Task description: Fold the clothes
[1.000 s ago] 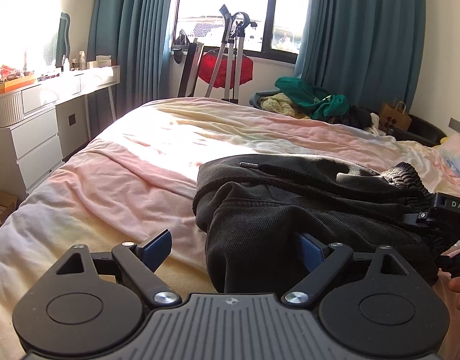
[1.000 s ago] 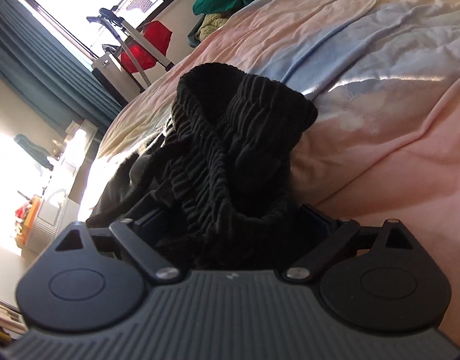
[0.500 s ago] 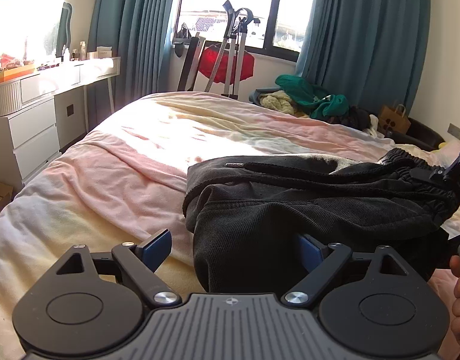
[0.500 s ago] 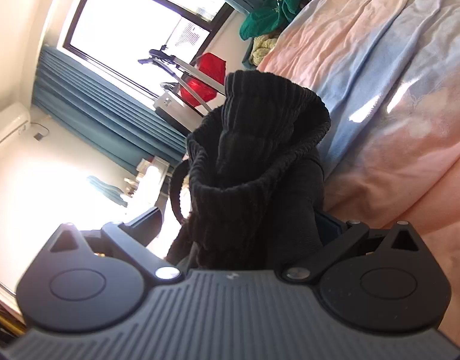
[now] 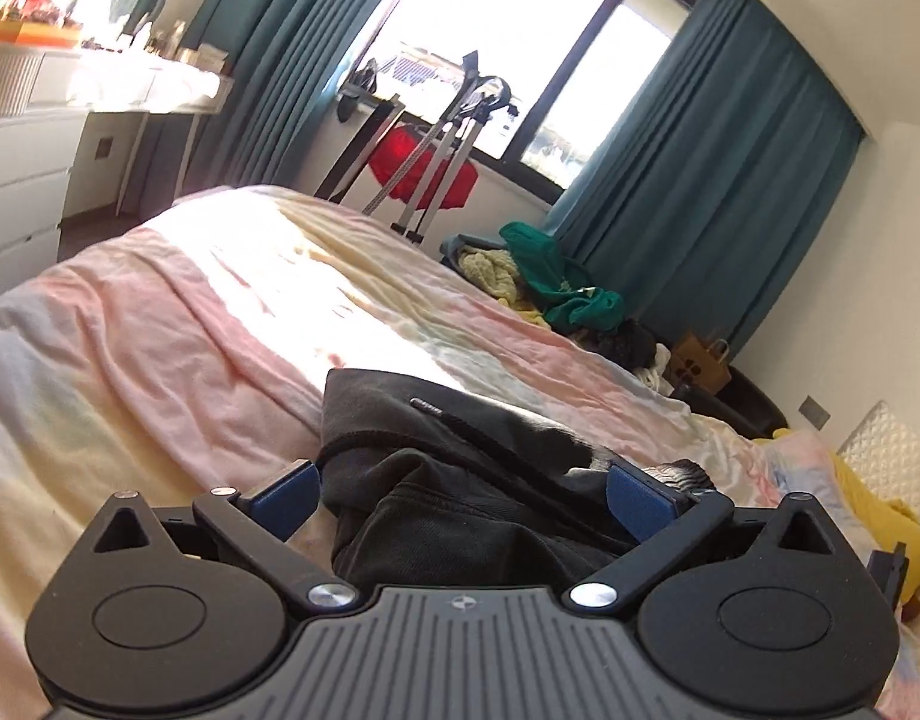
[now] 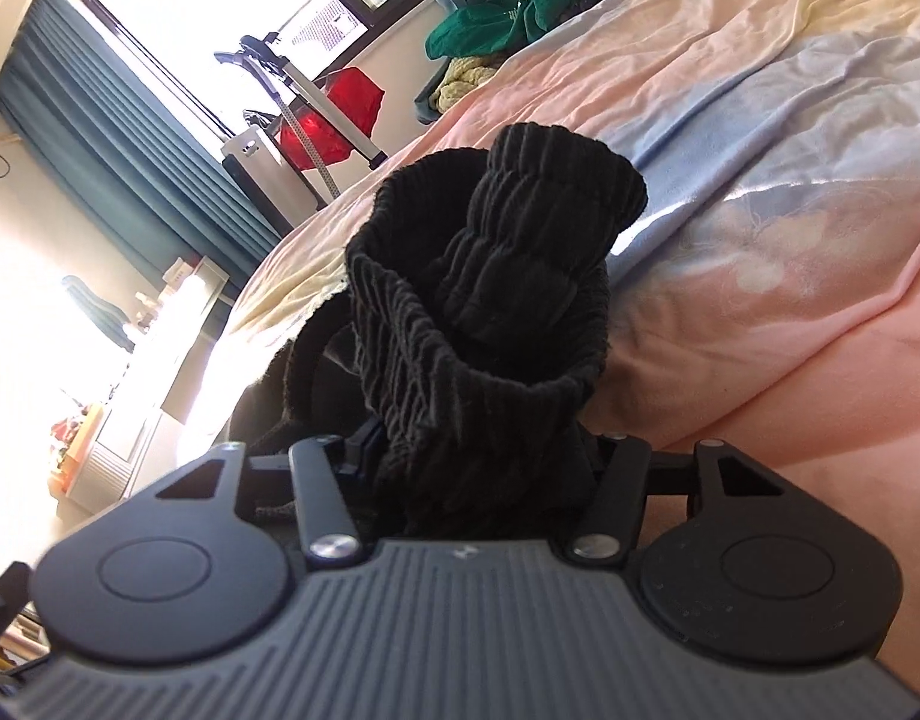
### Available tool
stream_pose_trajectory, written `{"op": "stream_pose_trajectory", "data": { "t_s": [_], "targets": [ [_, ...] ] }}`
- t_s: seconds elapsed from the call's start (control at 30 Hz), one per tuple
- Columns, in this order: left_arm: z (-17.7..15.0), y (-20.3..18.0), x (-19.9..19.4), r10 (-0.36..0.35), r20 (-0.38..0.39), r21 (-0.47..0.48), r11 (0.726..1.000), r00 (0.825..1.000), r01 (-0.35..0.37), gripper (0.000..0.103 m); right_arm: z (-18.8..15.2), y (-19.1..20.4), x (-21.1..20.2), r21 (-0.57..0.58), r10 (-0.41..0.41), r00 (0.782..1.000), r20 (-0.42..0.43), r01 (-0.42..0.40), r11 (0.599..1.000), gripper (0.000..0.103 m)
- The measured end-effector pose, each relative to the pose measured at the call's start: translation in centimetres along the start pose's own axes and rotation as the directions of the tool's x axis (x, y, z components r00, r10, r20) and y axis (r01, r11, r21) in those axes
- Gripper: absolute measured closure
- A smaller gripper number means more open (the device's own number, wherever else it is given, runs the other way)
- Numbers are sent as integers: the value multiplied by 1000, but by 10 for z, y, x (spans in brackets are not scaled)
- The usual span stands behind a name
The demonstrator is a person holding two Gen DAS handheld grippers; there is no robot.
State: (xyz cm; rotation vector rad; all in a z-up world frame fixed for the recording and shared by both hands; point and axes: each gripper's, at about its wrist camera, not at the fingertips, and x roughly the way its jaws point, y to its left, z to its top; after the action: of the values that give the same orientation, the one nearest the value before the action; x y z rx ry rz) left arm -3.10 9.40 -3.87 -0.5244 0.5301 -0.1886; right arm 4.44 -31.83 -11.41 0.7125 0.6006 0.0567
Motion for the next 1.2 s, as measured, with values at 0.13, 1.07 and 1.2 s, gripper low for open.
{"op": "stream_pose_trajectory", "data": {
  "t_s": [0.13,1.07,1.2],
  "targets": [
    [1,43,37,8,-78,-224,974,997,-26,2,-1,2,-3,-26,2,1000,16,-2,1000,49],
    [-8,91,75,-185,-221,-412,908,958,81,20,-17,63,-40,-251,63,981,184,-15,968,58],
    [-6,84,79,-182,-245,-393,917,952,73,18,-14,58,-36,-229,63,984,169,-23,973,58]
  ]
}}
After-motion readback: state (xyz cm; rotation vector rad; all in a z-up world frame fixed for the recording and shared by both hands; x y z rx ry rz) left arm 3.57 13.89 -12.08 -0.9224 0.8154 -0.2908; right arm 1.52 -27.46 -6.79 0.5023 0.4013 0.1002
